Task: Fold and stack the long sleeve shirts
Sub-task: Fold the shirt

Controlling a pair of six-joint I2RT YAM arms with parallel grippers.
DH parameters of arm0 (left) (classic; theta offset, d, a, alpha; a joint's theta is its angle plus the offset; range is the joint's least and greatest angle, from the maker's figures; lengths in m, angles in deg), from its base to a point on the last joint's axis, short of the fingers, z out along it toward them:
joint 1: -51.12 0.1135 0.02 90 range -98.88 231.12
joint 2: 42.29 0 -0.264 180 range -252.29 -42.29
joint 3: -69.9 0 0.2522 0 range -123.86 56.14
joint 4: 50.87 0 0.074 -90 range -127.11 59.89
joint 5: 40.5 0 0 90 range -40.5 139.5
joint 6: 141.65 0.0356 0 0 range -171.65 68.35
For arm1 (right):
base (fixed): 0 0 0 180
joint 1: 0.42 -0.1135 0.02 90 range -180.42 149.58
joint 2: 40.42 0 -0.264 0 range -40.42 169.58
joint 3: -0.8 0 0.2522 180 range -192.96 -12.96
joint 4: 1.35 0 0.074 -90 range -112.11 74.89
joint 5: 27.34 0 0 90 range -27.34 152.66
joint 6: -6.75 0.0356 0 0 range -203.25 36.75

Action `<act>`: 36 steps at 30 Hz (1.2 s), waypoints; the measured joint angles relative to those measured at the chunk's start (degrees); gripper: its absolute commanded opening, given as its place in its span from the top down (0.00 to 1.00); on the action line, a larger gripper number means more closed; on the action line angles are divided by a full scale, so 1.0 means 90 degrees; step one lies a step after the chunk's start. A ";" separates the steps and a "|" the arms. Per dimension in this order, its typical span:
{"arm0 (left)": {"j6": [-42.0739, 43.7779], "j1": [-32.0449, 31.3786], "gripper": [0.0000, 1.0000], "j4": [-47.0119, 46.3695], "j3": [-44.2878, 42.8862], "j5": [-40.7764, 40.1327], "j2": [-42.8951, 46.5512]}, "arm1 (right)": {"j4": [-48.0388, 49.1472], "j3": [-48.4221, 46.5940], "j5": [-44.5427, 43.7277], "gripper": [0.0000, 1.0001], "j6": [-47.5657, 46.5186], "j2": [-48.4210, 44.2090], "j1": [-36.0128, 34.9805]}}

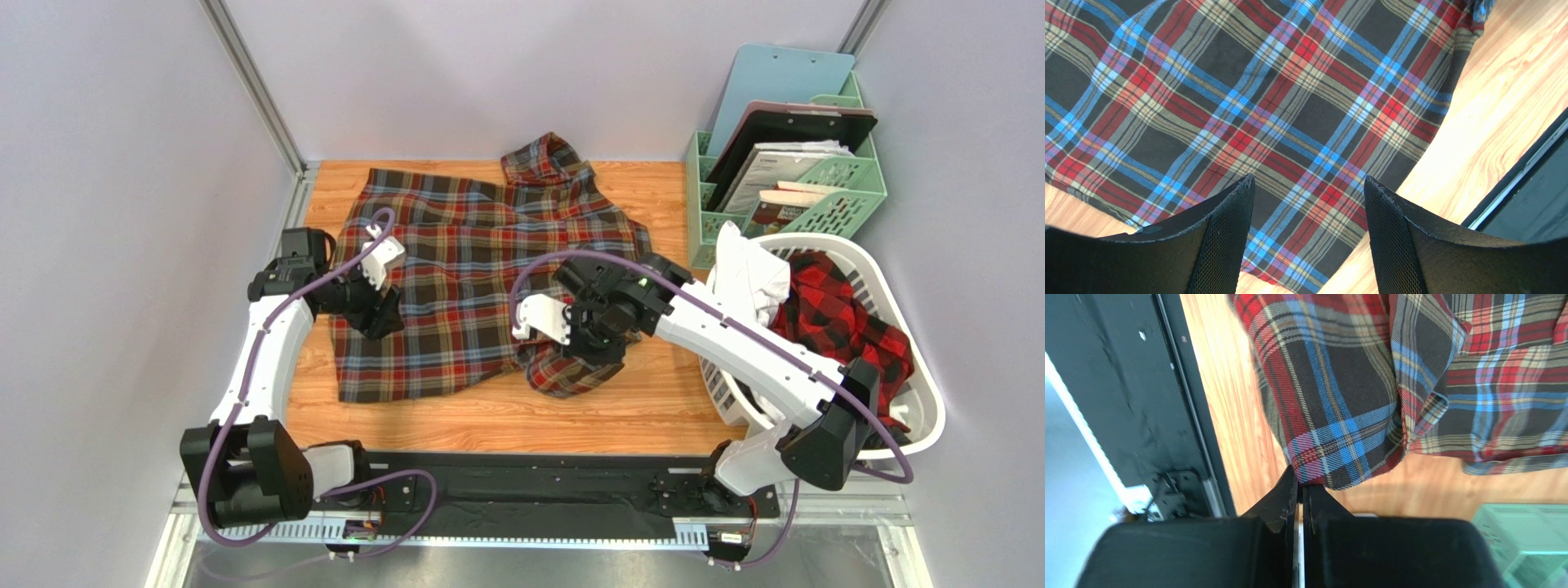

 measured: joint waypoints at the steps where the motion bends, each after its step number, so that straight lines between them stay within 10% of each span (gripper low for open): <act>1: 0.0044 0.0000 0.29 0.0000 0.0041 0.0000 0.0039 | -0.0087 0.0002 -0.0180 1.00 -0.0102 0.0000 -0.0143; 9: 0.0342 0.0000 0.30 0.0121 0.0401 0.0107 0.0226 | -0.0255 -0.0148 0.0202 0.91 -0.0391 -0.0500 -0.1659; 17: 0.0673 0.0000 0.28 0.0318 0.0406 0.0435 0.0359 | -0.0391 0.0194 -0.0311 0.38 -0.0699 -0.0843 -0.3230; 25: 0.1634 -0.0551 0.25 0.0889 0.0389 0.1001 0.1013 | -0.0209 -0.0459 0.1214 0.48 -0.0663 -0.0738 0.0962; 36: 0.2504 -0.6812 0.23 0.1195 -0.1066 -0.0483 -0.0304 | 0.0112 0.0697 0.2917 0.60 0.0806 0.1231 0.3638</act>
